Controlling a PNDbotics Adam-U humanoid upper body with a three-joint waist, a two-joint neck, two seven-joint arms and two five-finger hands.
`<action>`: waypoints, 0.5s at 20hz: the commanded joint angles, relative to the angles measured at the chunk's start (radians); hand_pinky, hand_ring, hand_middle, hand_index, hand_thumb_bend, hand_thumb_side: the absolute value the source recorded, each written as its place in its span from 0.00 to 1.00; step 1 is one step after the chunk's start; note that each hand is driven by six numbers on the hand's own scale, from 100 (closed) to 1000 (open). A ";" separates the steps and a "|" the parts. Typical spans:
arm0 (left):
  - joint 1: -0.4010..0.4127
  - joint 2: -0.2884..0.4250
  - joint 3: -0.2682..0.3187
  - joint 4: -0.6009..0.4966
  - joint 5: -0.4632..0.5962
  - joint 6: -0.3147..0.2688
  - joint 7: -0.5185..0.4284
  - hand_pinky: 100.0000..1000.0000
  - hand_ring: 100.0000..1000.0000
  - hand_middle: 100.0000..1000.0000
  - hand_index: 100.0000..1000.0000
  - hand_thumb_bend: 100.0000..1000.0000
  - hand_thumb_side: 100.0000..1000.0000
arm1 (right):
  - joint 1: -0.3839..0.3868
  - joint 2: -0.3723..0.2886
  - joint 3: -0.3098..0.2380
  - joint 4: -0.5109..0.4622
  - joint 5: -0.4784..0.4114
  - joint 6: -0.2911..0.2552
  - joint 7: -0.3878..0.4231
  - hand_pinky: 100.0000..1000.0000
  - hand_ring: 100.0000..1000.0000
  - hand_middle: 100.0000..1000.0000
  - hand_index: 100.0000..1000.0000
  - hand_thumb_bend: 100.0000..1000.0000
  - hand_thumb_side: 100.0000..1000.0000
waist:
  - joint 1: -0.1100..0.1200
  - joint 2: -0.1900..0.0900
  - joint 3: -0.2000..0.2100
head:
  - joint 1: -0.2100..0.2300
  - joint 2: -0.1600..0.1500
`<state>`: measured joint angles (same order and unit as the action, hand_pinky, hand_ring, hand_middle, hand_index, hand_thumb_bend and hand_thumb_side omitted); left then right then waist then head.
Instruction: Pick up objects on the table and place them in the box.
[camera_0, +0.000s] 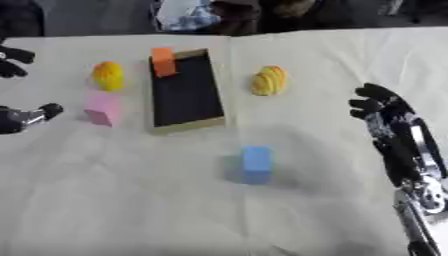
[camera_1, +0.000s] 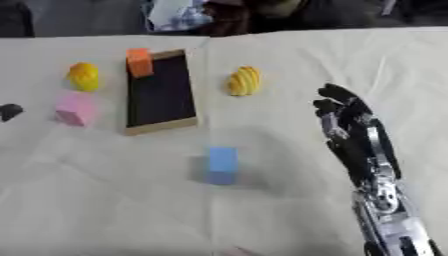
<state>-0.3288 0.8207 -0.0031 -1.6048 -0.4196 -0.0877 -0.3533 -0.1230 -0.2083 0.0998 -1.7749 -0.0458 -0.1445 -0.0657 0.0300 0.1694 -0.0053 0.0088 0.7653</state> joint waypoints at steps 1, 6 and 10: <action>-0.068 0.104 -0.063 0.080 -0.058 -0.051 -0.094 0.78 0.75 0.77 0.86 0.63 0.30 | -0.007 -0.019 0.003 -0.009 0.001 -0.001 0.007 0.77 0.76 0.76 0.83 0.00 0.45 | 0.018 -0.028 -0.004 | 0.007 0.005; -0.185 0.103 -0.140 0.225 -0.145 -0.122 -0.186 0.81 0.78 0.80 0.87 0.64 0.28 | -0.005 -0.021 0.006 -0.007 -0.001 -0.001 0.013 0.77 0.76 0.76 0.83 0.00 0.45 | 0.022 -0.029 -0.009 | 0.007 0.005; -0.260 0.068 -0.178 0.323 -0.208 -0.174 -0.232 0.83 0.81 0.82 0.88 0.63 0.26 | -0.004 -0.020 0.008 -0.006 -0.002 -0.001 0.015 0.77 0.76 0.76 0.83 0.00 0.45 | 0.022 -0.031 -0.010 | 0.005 0.005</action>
<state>-0.5694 0.8703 -0.1778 -1.3032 -0.6079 -0.2462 -0.5708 -0.1223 -0.2143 0.1061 -1.7698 -0.0460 -0.1428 -0.0547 0.0368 0.1669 -0.0147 0.0148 0.7653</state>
